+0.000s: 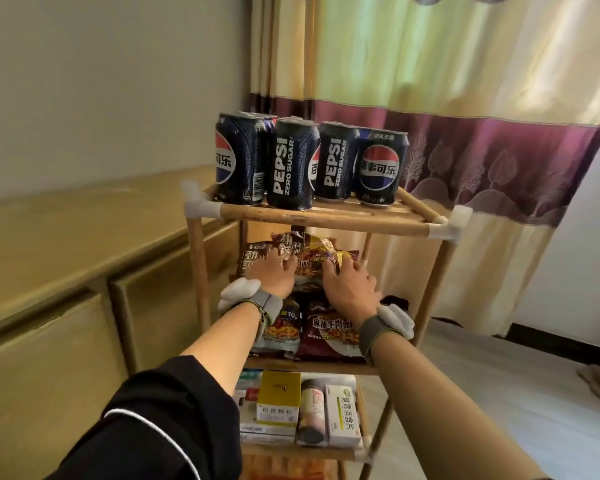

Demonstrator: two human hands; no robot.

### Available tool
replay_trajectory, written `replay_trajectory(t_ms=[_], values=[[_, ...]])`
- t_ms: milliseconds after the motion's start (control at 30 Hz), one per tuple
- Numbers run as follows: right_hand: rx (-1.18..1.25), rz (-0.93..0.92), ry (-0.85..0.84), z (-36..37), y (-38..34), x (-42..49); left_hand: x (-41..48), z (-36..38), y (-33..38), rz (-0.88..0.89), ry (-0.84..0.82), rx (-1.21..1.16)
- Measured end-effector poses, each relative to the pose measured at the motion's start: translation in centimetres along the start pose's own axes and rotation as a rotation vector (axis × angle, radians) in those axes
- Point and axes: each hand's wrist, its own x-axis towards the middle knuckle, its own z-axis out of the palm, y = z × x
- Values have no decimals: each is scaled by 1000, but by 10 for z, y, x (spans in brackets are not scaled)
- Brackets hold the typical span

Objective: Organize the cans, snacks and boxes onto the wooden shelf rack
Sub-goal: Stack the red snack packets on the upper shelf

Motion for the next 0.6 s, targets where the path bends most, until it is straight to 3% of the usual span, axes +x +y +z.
replay_trajectory(t_ms=[133,233,600], values=[[-47,-197,48,7,4,-7,-1,11,-12,149,41,-60],[-98,-198,25,6,1,-8,0,12,-12,158,-55,-21],[-168,-218,-69,1,6,-9,8,11,-11,179,-74,144]])
